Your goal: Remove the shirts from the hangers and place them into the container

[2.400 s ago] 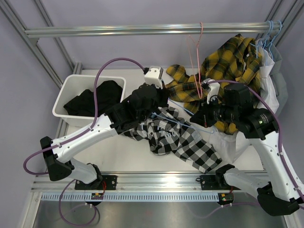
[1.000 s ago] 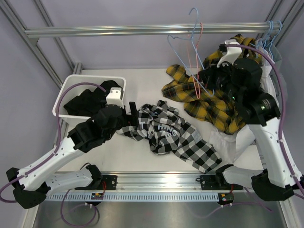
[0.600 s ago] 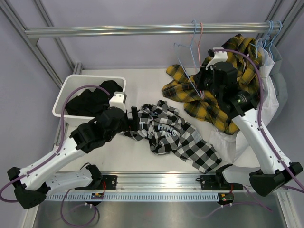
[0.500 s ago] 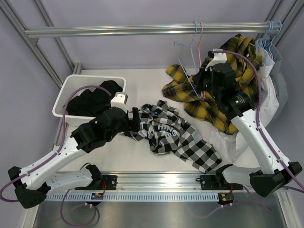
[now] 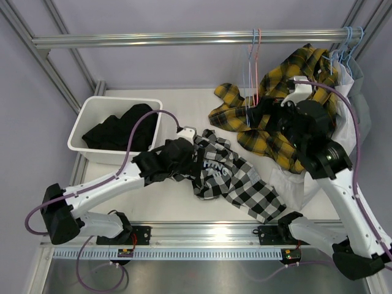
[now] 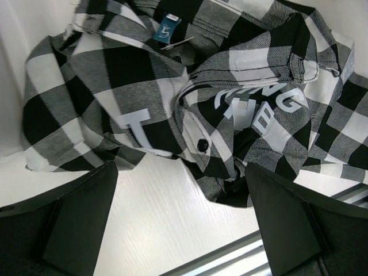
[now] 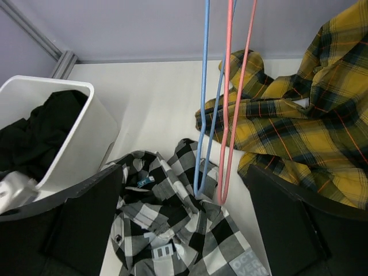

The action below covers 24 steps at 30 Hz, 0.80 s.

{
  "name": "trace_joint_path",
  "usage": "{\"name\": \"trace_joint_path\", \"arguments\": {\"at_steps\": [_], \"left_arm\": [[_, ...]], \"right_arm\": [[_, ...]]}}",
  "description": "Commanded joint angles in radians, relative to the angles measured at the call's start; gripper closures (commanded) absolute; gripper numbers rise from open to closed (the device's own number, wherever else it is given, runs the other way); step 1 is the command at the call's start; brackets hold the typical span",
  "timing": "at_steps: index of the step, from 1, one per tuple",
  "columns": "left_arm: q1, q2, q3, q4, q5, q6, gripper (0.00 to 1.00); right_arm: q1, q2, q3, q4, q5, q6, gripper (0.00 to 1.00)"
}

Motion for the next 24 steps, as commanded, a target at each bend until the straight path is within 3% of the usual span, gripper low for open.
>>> {"name": "trace_joint_path", "arguments": {"at_steps": [1,7,17,18,23,24], "left_arm": [[-0.017,0.086,0.041,0.093,-0.008,-0.026,0.01],[-0.021,0.316,0.071,0.131,-0.089,-0.093,0.01],[-0.022,0.591,0.062,0.315,-0.056,-0.146,0.05],[-0.022,0.610,0.058,0.321,-0.054,-0.152,0.11],[-0.031,0.545,0.002,0.329,-0.100,-0.150,1.00],[-0.034,0.510,-0.005,0.329,-0.112,-0.137,1.00]], "right_arm": [[-0.005,-0.098,0.015,-0.080,-0.034,-0.012,0.00],[-0.005,-0.294,-0.035,-0.204,-0.068,-0.021,0.01],[-0.005,-0.492,-0.133,-0.396,-0.037,-0.015,0.01],[-0.005,-0.502,-0.141,-0.401,-0.037,-0.015,0.00],[-0.005,-0.520,-0.164,-0.410,-0.031,-0.030,0.01],[-0.005,-0.519,-0.161,-0.407,-0.030,-0.036,0.00]]}}
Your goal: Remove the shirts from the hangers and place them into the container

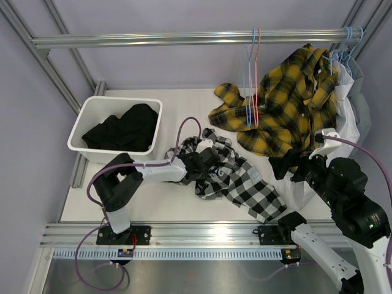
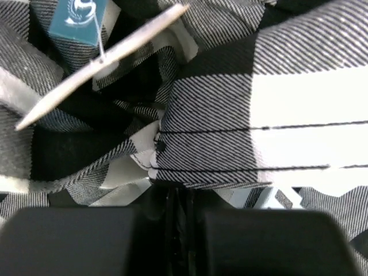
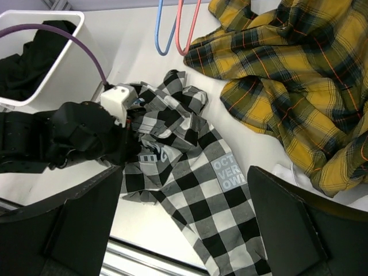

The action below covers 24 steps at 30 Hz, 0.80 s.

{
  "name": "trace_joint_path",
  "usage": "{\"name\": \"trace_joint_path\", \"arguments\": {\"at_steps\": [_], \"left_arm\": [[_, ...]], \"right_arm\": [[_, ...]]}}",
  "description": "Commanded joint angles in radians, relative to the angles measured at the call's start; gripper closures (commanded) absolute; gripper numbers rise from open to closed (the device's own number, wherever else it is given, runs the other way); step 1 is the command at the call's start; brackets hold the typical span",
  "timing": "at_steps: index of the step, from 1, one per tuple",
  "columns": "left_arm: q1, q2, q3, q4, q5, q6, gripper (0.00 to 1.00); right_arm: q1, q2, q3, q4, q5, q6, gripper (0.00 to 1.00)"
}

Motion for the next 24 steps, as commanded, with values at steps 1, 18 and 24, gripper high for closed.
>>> {"name": "trace_joint_path", "arguments": {"at_steps": [1,18,24], "left_arm": [[-0.014,-0.152,-0.040,0.036,-0.081,0.005,1.00],[0.357,-0.647,0.462,-0.520,-0.479,0.295,1.00],[0.769,-0.634,0.376,-0.477,-0.256,0.301,1.00]], "right_arm": [[-0.004,-0.010,0.006,-0.003,0.015,-0.030,0.01],[-0.004,0.064,0.084,0.070,-0.014,-0.096,0.01],[-0.004,0.062,0.089,0.064,-0.023,-0.093,0.01]]}}
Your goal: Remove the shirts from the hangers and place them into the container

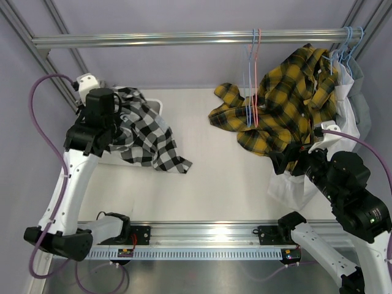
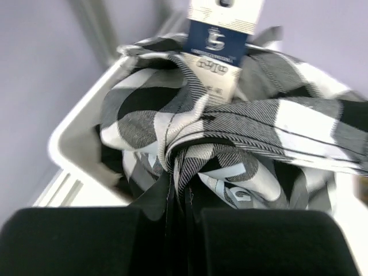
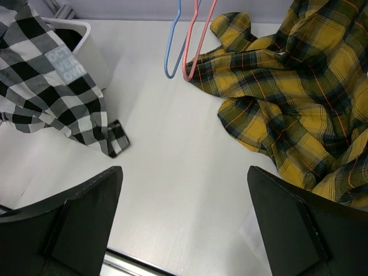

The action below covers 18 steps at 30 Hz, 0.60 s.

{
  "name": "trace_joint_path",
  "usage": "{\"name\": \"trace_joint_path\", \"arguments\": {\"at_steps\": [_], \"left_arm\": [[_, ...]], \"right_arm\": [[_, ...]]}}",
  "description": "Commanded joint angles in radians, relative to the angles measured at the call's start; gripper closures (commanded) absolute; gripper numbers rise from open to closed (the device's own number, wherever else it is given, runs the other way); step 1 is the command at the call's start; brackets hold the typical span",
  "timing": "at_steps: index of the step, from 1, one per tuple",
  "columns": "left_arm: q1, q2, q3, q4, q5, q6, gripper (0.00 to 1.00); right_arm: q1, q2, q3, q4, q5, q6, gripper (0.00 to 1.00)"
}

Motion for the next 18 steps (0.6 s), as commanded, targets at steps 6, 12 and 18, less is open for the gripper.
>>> {"name": "trace_joint_path", "arguments": {"at_steps": [6,12,18], "left_arm": [[0.399,0.221,-0.105,0.066,0.300,-0.052,1.00],[0.418,0.470,-0.058,0.134,0.389,-0.023,0.98],[0.421,0.593,-0.093,0.126,0.419,-0.026,0.92]], "right_arm": [[-0.005,0.001,0.009,0.017,-0.022,-0.010,0.01],[-0.004,0.006,-0.015,0.003,-0.040,0.006,0.01],[-0.004,0.000,-0.038,-0.001,-0.046,0.016,0.00]]}}
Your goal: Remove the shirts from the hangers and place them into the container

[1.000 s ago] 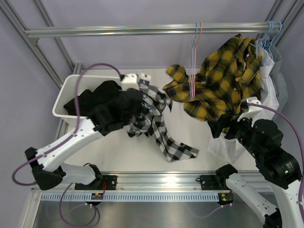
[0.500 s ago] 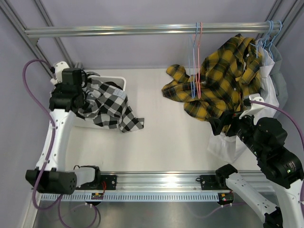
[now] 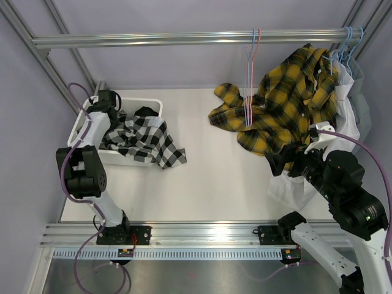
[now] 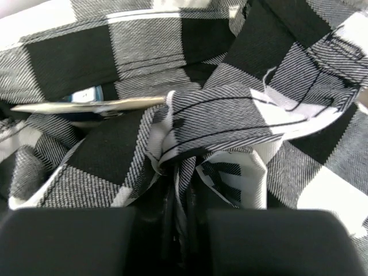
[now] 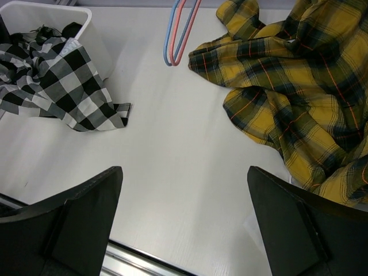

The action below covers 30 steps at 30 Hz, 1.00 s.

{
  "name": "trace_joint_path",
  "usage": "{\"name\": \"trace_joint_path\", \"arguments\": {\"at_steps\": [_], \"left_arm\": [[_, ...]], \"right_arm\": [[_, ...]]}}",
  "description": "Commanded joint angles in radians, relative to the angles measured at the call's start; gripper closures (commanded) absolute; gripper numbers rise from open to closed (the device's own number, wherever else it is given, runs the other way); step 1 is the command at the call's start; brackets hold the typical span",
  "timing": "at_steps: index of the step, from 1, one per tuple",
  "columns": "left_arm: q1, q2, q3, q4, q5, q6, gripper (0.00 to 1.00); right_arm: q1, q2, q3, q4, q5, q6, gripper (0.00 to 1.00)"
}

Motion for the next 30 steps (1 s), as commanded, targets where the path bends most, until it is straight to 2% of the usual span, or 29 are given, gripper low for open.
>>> {"name": "trace_joint_path", "arguments": {"at_steps": [1,4,5,7,8,10,11,15,18,20,21,26,27,28,30], "left_arm": [[0.005,0.029,-0.009,0.035,0.065,0.004,0.85],[0.007,0.005,0.005,0.012,0.059,0.015,0.74],[0.008,-0.013,0.016,0.003,0.054,0.021,0.61],[0.007,-0.088,0.047,-0.012,0.042,0.029,0.48],[0.005,-0.119,0.063,-0.014,0.043,0.033,0.28],[0.002,-0.174,0.083,-0.034,0.053,0.039,0.13],[-0.001,-0.220,0.097,-0.048,0.053,0.041,0.02],[-0.080,-0.335,0.136,-0.109,-0.007,0.059,0.01],[-0.166,-0.438,0.117,-0.135,-0.022,0.017,0.01],[-0.286,-0.495,0.058,-0.143,-0.054,-0.039,0.01],[-0.379,-0.547,0.035,-0.158,-0.100,-0.071,0.01],[-0.632,-0.667,-0.189,-0.181,-0.173,-0.364,0.01],[-0.726,-0.676,-0.221,-0.184,-0.220,-0.422,0.01],[-0.777,-0.693,-0.254,-0.183,-0.243,-0.516,0.01],[-0.894,-0.687,-0.327,-0.178,-0.298,-0.601,0.01]], "right_arm": [[-0.004,0.001,-0.015,0.005,-0.018,0.003,0.00],[-0.004,0.007,-0.012,-0.004,-0.019,0.000,0.00],[-0.004,0.012,-0.009,-0.006,-0.022,-0.003,0.01],[-0.004,0.012,-0.004,-0.003,-0.024,-0.008,0.01],[-0.004,0.010,-0.003,0.000,-0.023,-0.011,0.00],[-0.004,0.012,-0.003,0.008,-0.027,-0.011,0.00],[-0.004,0.015,0.001,0.011,-0.029,-0.011,0.01],[-0.004,0.021,-0.001,0.029,-0.045,-0.014,0.00],[-0.004,0.030,-0.006,0.039,-0.052,-0.021,0.00],[-0.004,0.036,-0.007,0.043,-0.055,-0.028,0.01],[-0.004,0.038,-0.009,0.046,-0.055,-0.031,0.00],[-0.004,0.041,-0.025,0.071,-0.056,-0.034,0.01],[-0.004,0.041,-0.027,0.072,-0.082,-0.034,0.00],[-0.004,0.042,-0.032,0.079,-0.085,-0.034,0.01],[-0.005,0.041,-0.038,0.082,-0.091,-0.034,0.01]]}}
